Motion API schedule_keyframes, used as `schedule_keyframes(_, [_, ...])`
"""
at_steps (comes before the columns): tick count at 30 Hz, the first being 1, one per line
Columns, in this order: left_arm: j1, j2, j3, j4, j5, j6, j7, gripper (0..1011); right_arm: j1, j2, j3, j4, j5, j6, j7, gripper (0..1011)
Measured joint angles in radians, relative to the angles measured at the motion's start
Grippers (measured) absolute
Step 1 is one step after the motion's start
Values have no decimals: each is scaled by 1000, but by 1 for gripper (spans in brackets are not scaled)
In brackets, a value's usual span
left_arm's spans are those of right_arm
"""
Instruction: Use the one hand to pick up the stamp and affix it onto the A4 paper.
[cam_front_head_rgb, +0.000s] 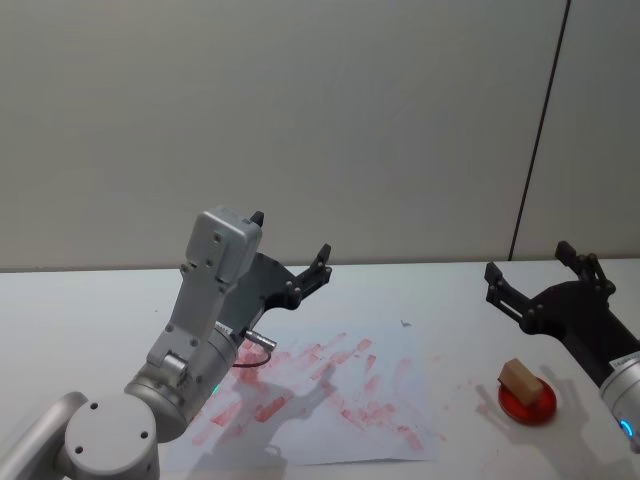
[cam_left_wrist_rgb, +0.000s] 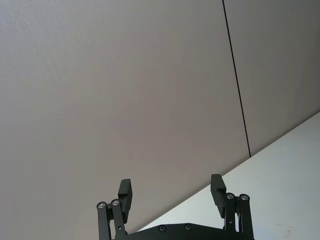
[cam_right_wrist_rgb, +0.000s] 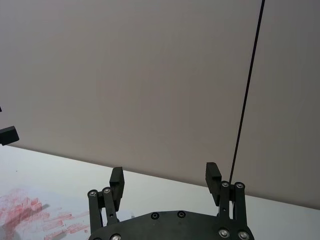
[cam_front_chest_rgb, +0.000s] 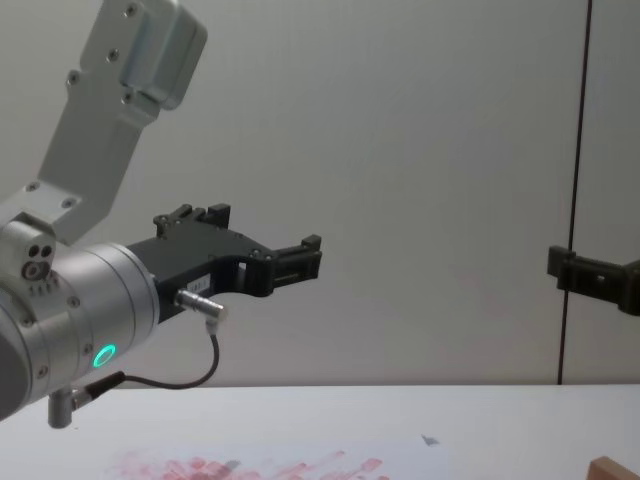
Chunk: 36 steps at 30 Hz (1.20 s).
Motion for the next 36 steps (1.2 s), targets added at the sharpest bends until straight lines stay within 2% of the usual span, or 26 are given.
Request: schedule_keyframes(36, [0, 0, 0, 0, 0, 0, 0, 1001, 0, 0, 0, 0, -1, 0, 1, 1001])
